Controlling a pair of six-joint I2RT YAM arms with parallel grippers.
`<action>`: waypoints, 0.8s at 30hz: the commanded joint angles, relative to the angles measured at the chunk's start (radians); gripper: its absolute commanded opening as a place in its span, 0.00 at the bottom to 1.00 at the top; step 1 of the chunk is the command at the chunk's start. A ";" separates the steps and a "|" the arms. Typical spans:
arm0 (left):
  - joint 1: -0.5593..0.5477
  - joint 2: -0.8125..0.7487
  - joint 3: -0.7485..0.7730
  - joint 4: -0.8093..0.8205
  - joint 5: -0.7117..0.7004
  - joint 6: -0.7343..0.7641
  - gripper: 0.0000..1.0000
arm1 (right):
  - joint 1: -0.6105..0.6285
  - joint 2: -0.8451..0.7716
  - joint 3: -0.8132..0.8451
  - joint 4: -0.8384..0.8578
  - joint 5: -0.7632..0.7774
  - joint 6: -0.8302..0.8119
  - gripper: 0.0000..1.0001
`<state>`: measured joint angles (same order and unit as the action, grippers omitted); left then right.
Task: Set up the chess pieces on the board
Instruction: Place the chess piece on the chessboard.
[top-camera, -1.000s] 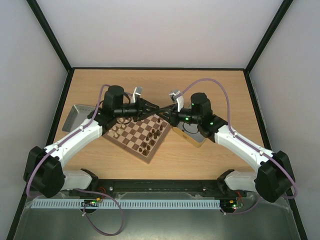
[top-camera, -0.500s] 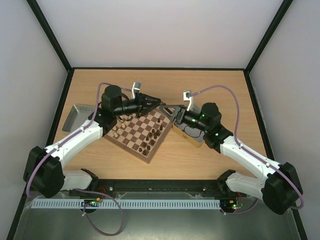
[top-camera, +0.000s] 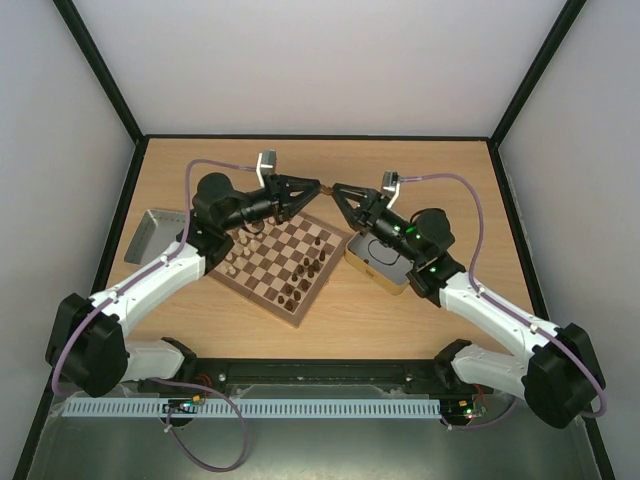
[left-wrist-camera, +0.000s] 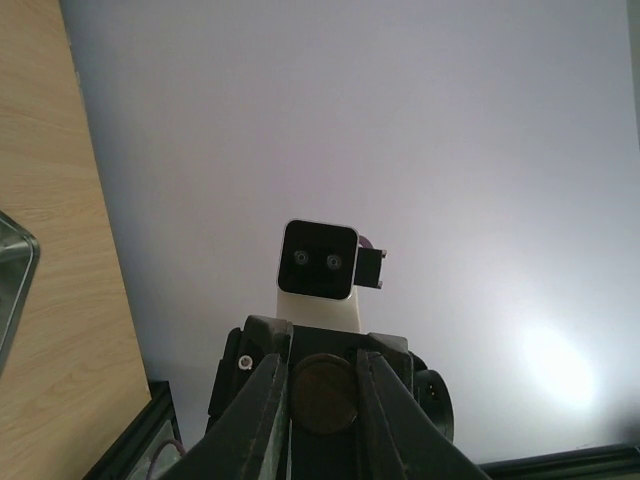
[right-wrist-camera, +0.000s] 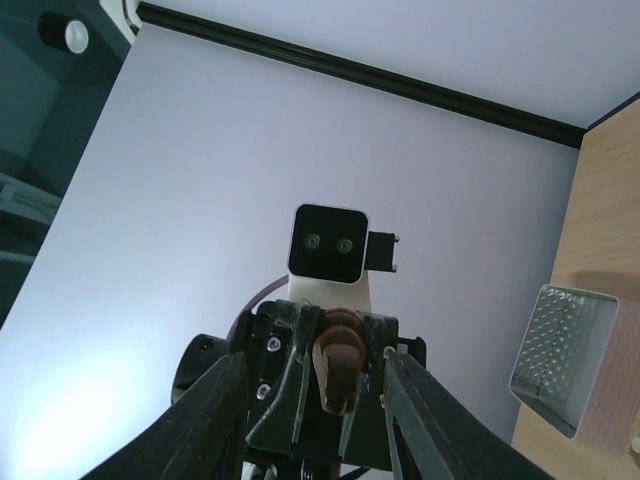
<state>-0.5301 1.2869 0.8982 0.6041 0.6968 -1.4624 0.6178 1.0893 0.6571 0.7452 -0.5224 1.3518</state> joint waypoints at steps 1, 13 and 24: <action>-0.006 -0.018 -0.018 0.066 -0.008 -0.006 0.08 | 0.005 0.024 0.056 0.000 -0.014 0.044 0.38; -0.016 0.000 -0.022 0.071 -0.010 -0.003 0.08 | 0.006 0.050 0.073 0.028 -0.050 0.053 0.14; -0.008 -0.058 0.034 -0.413 -0.173 0.282 0.53 | 0.005 0.051 0.225 -0.565 0.078 -0.391 0.02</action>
<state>-0.5404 1.2770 0.8841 0.5171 0.6426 -1.3849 0.6178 1.1400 0.7662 0.5419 -0.5278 1.2564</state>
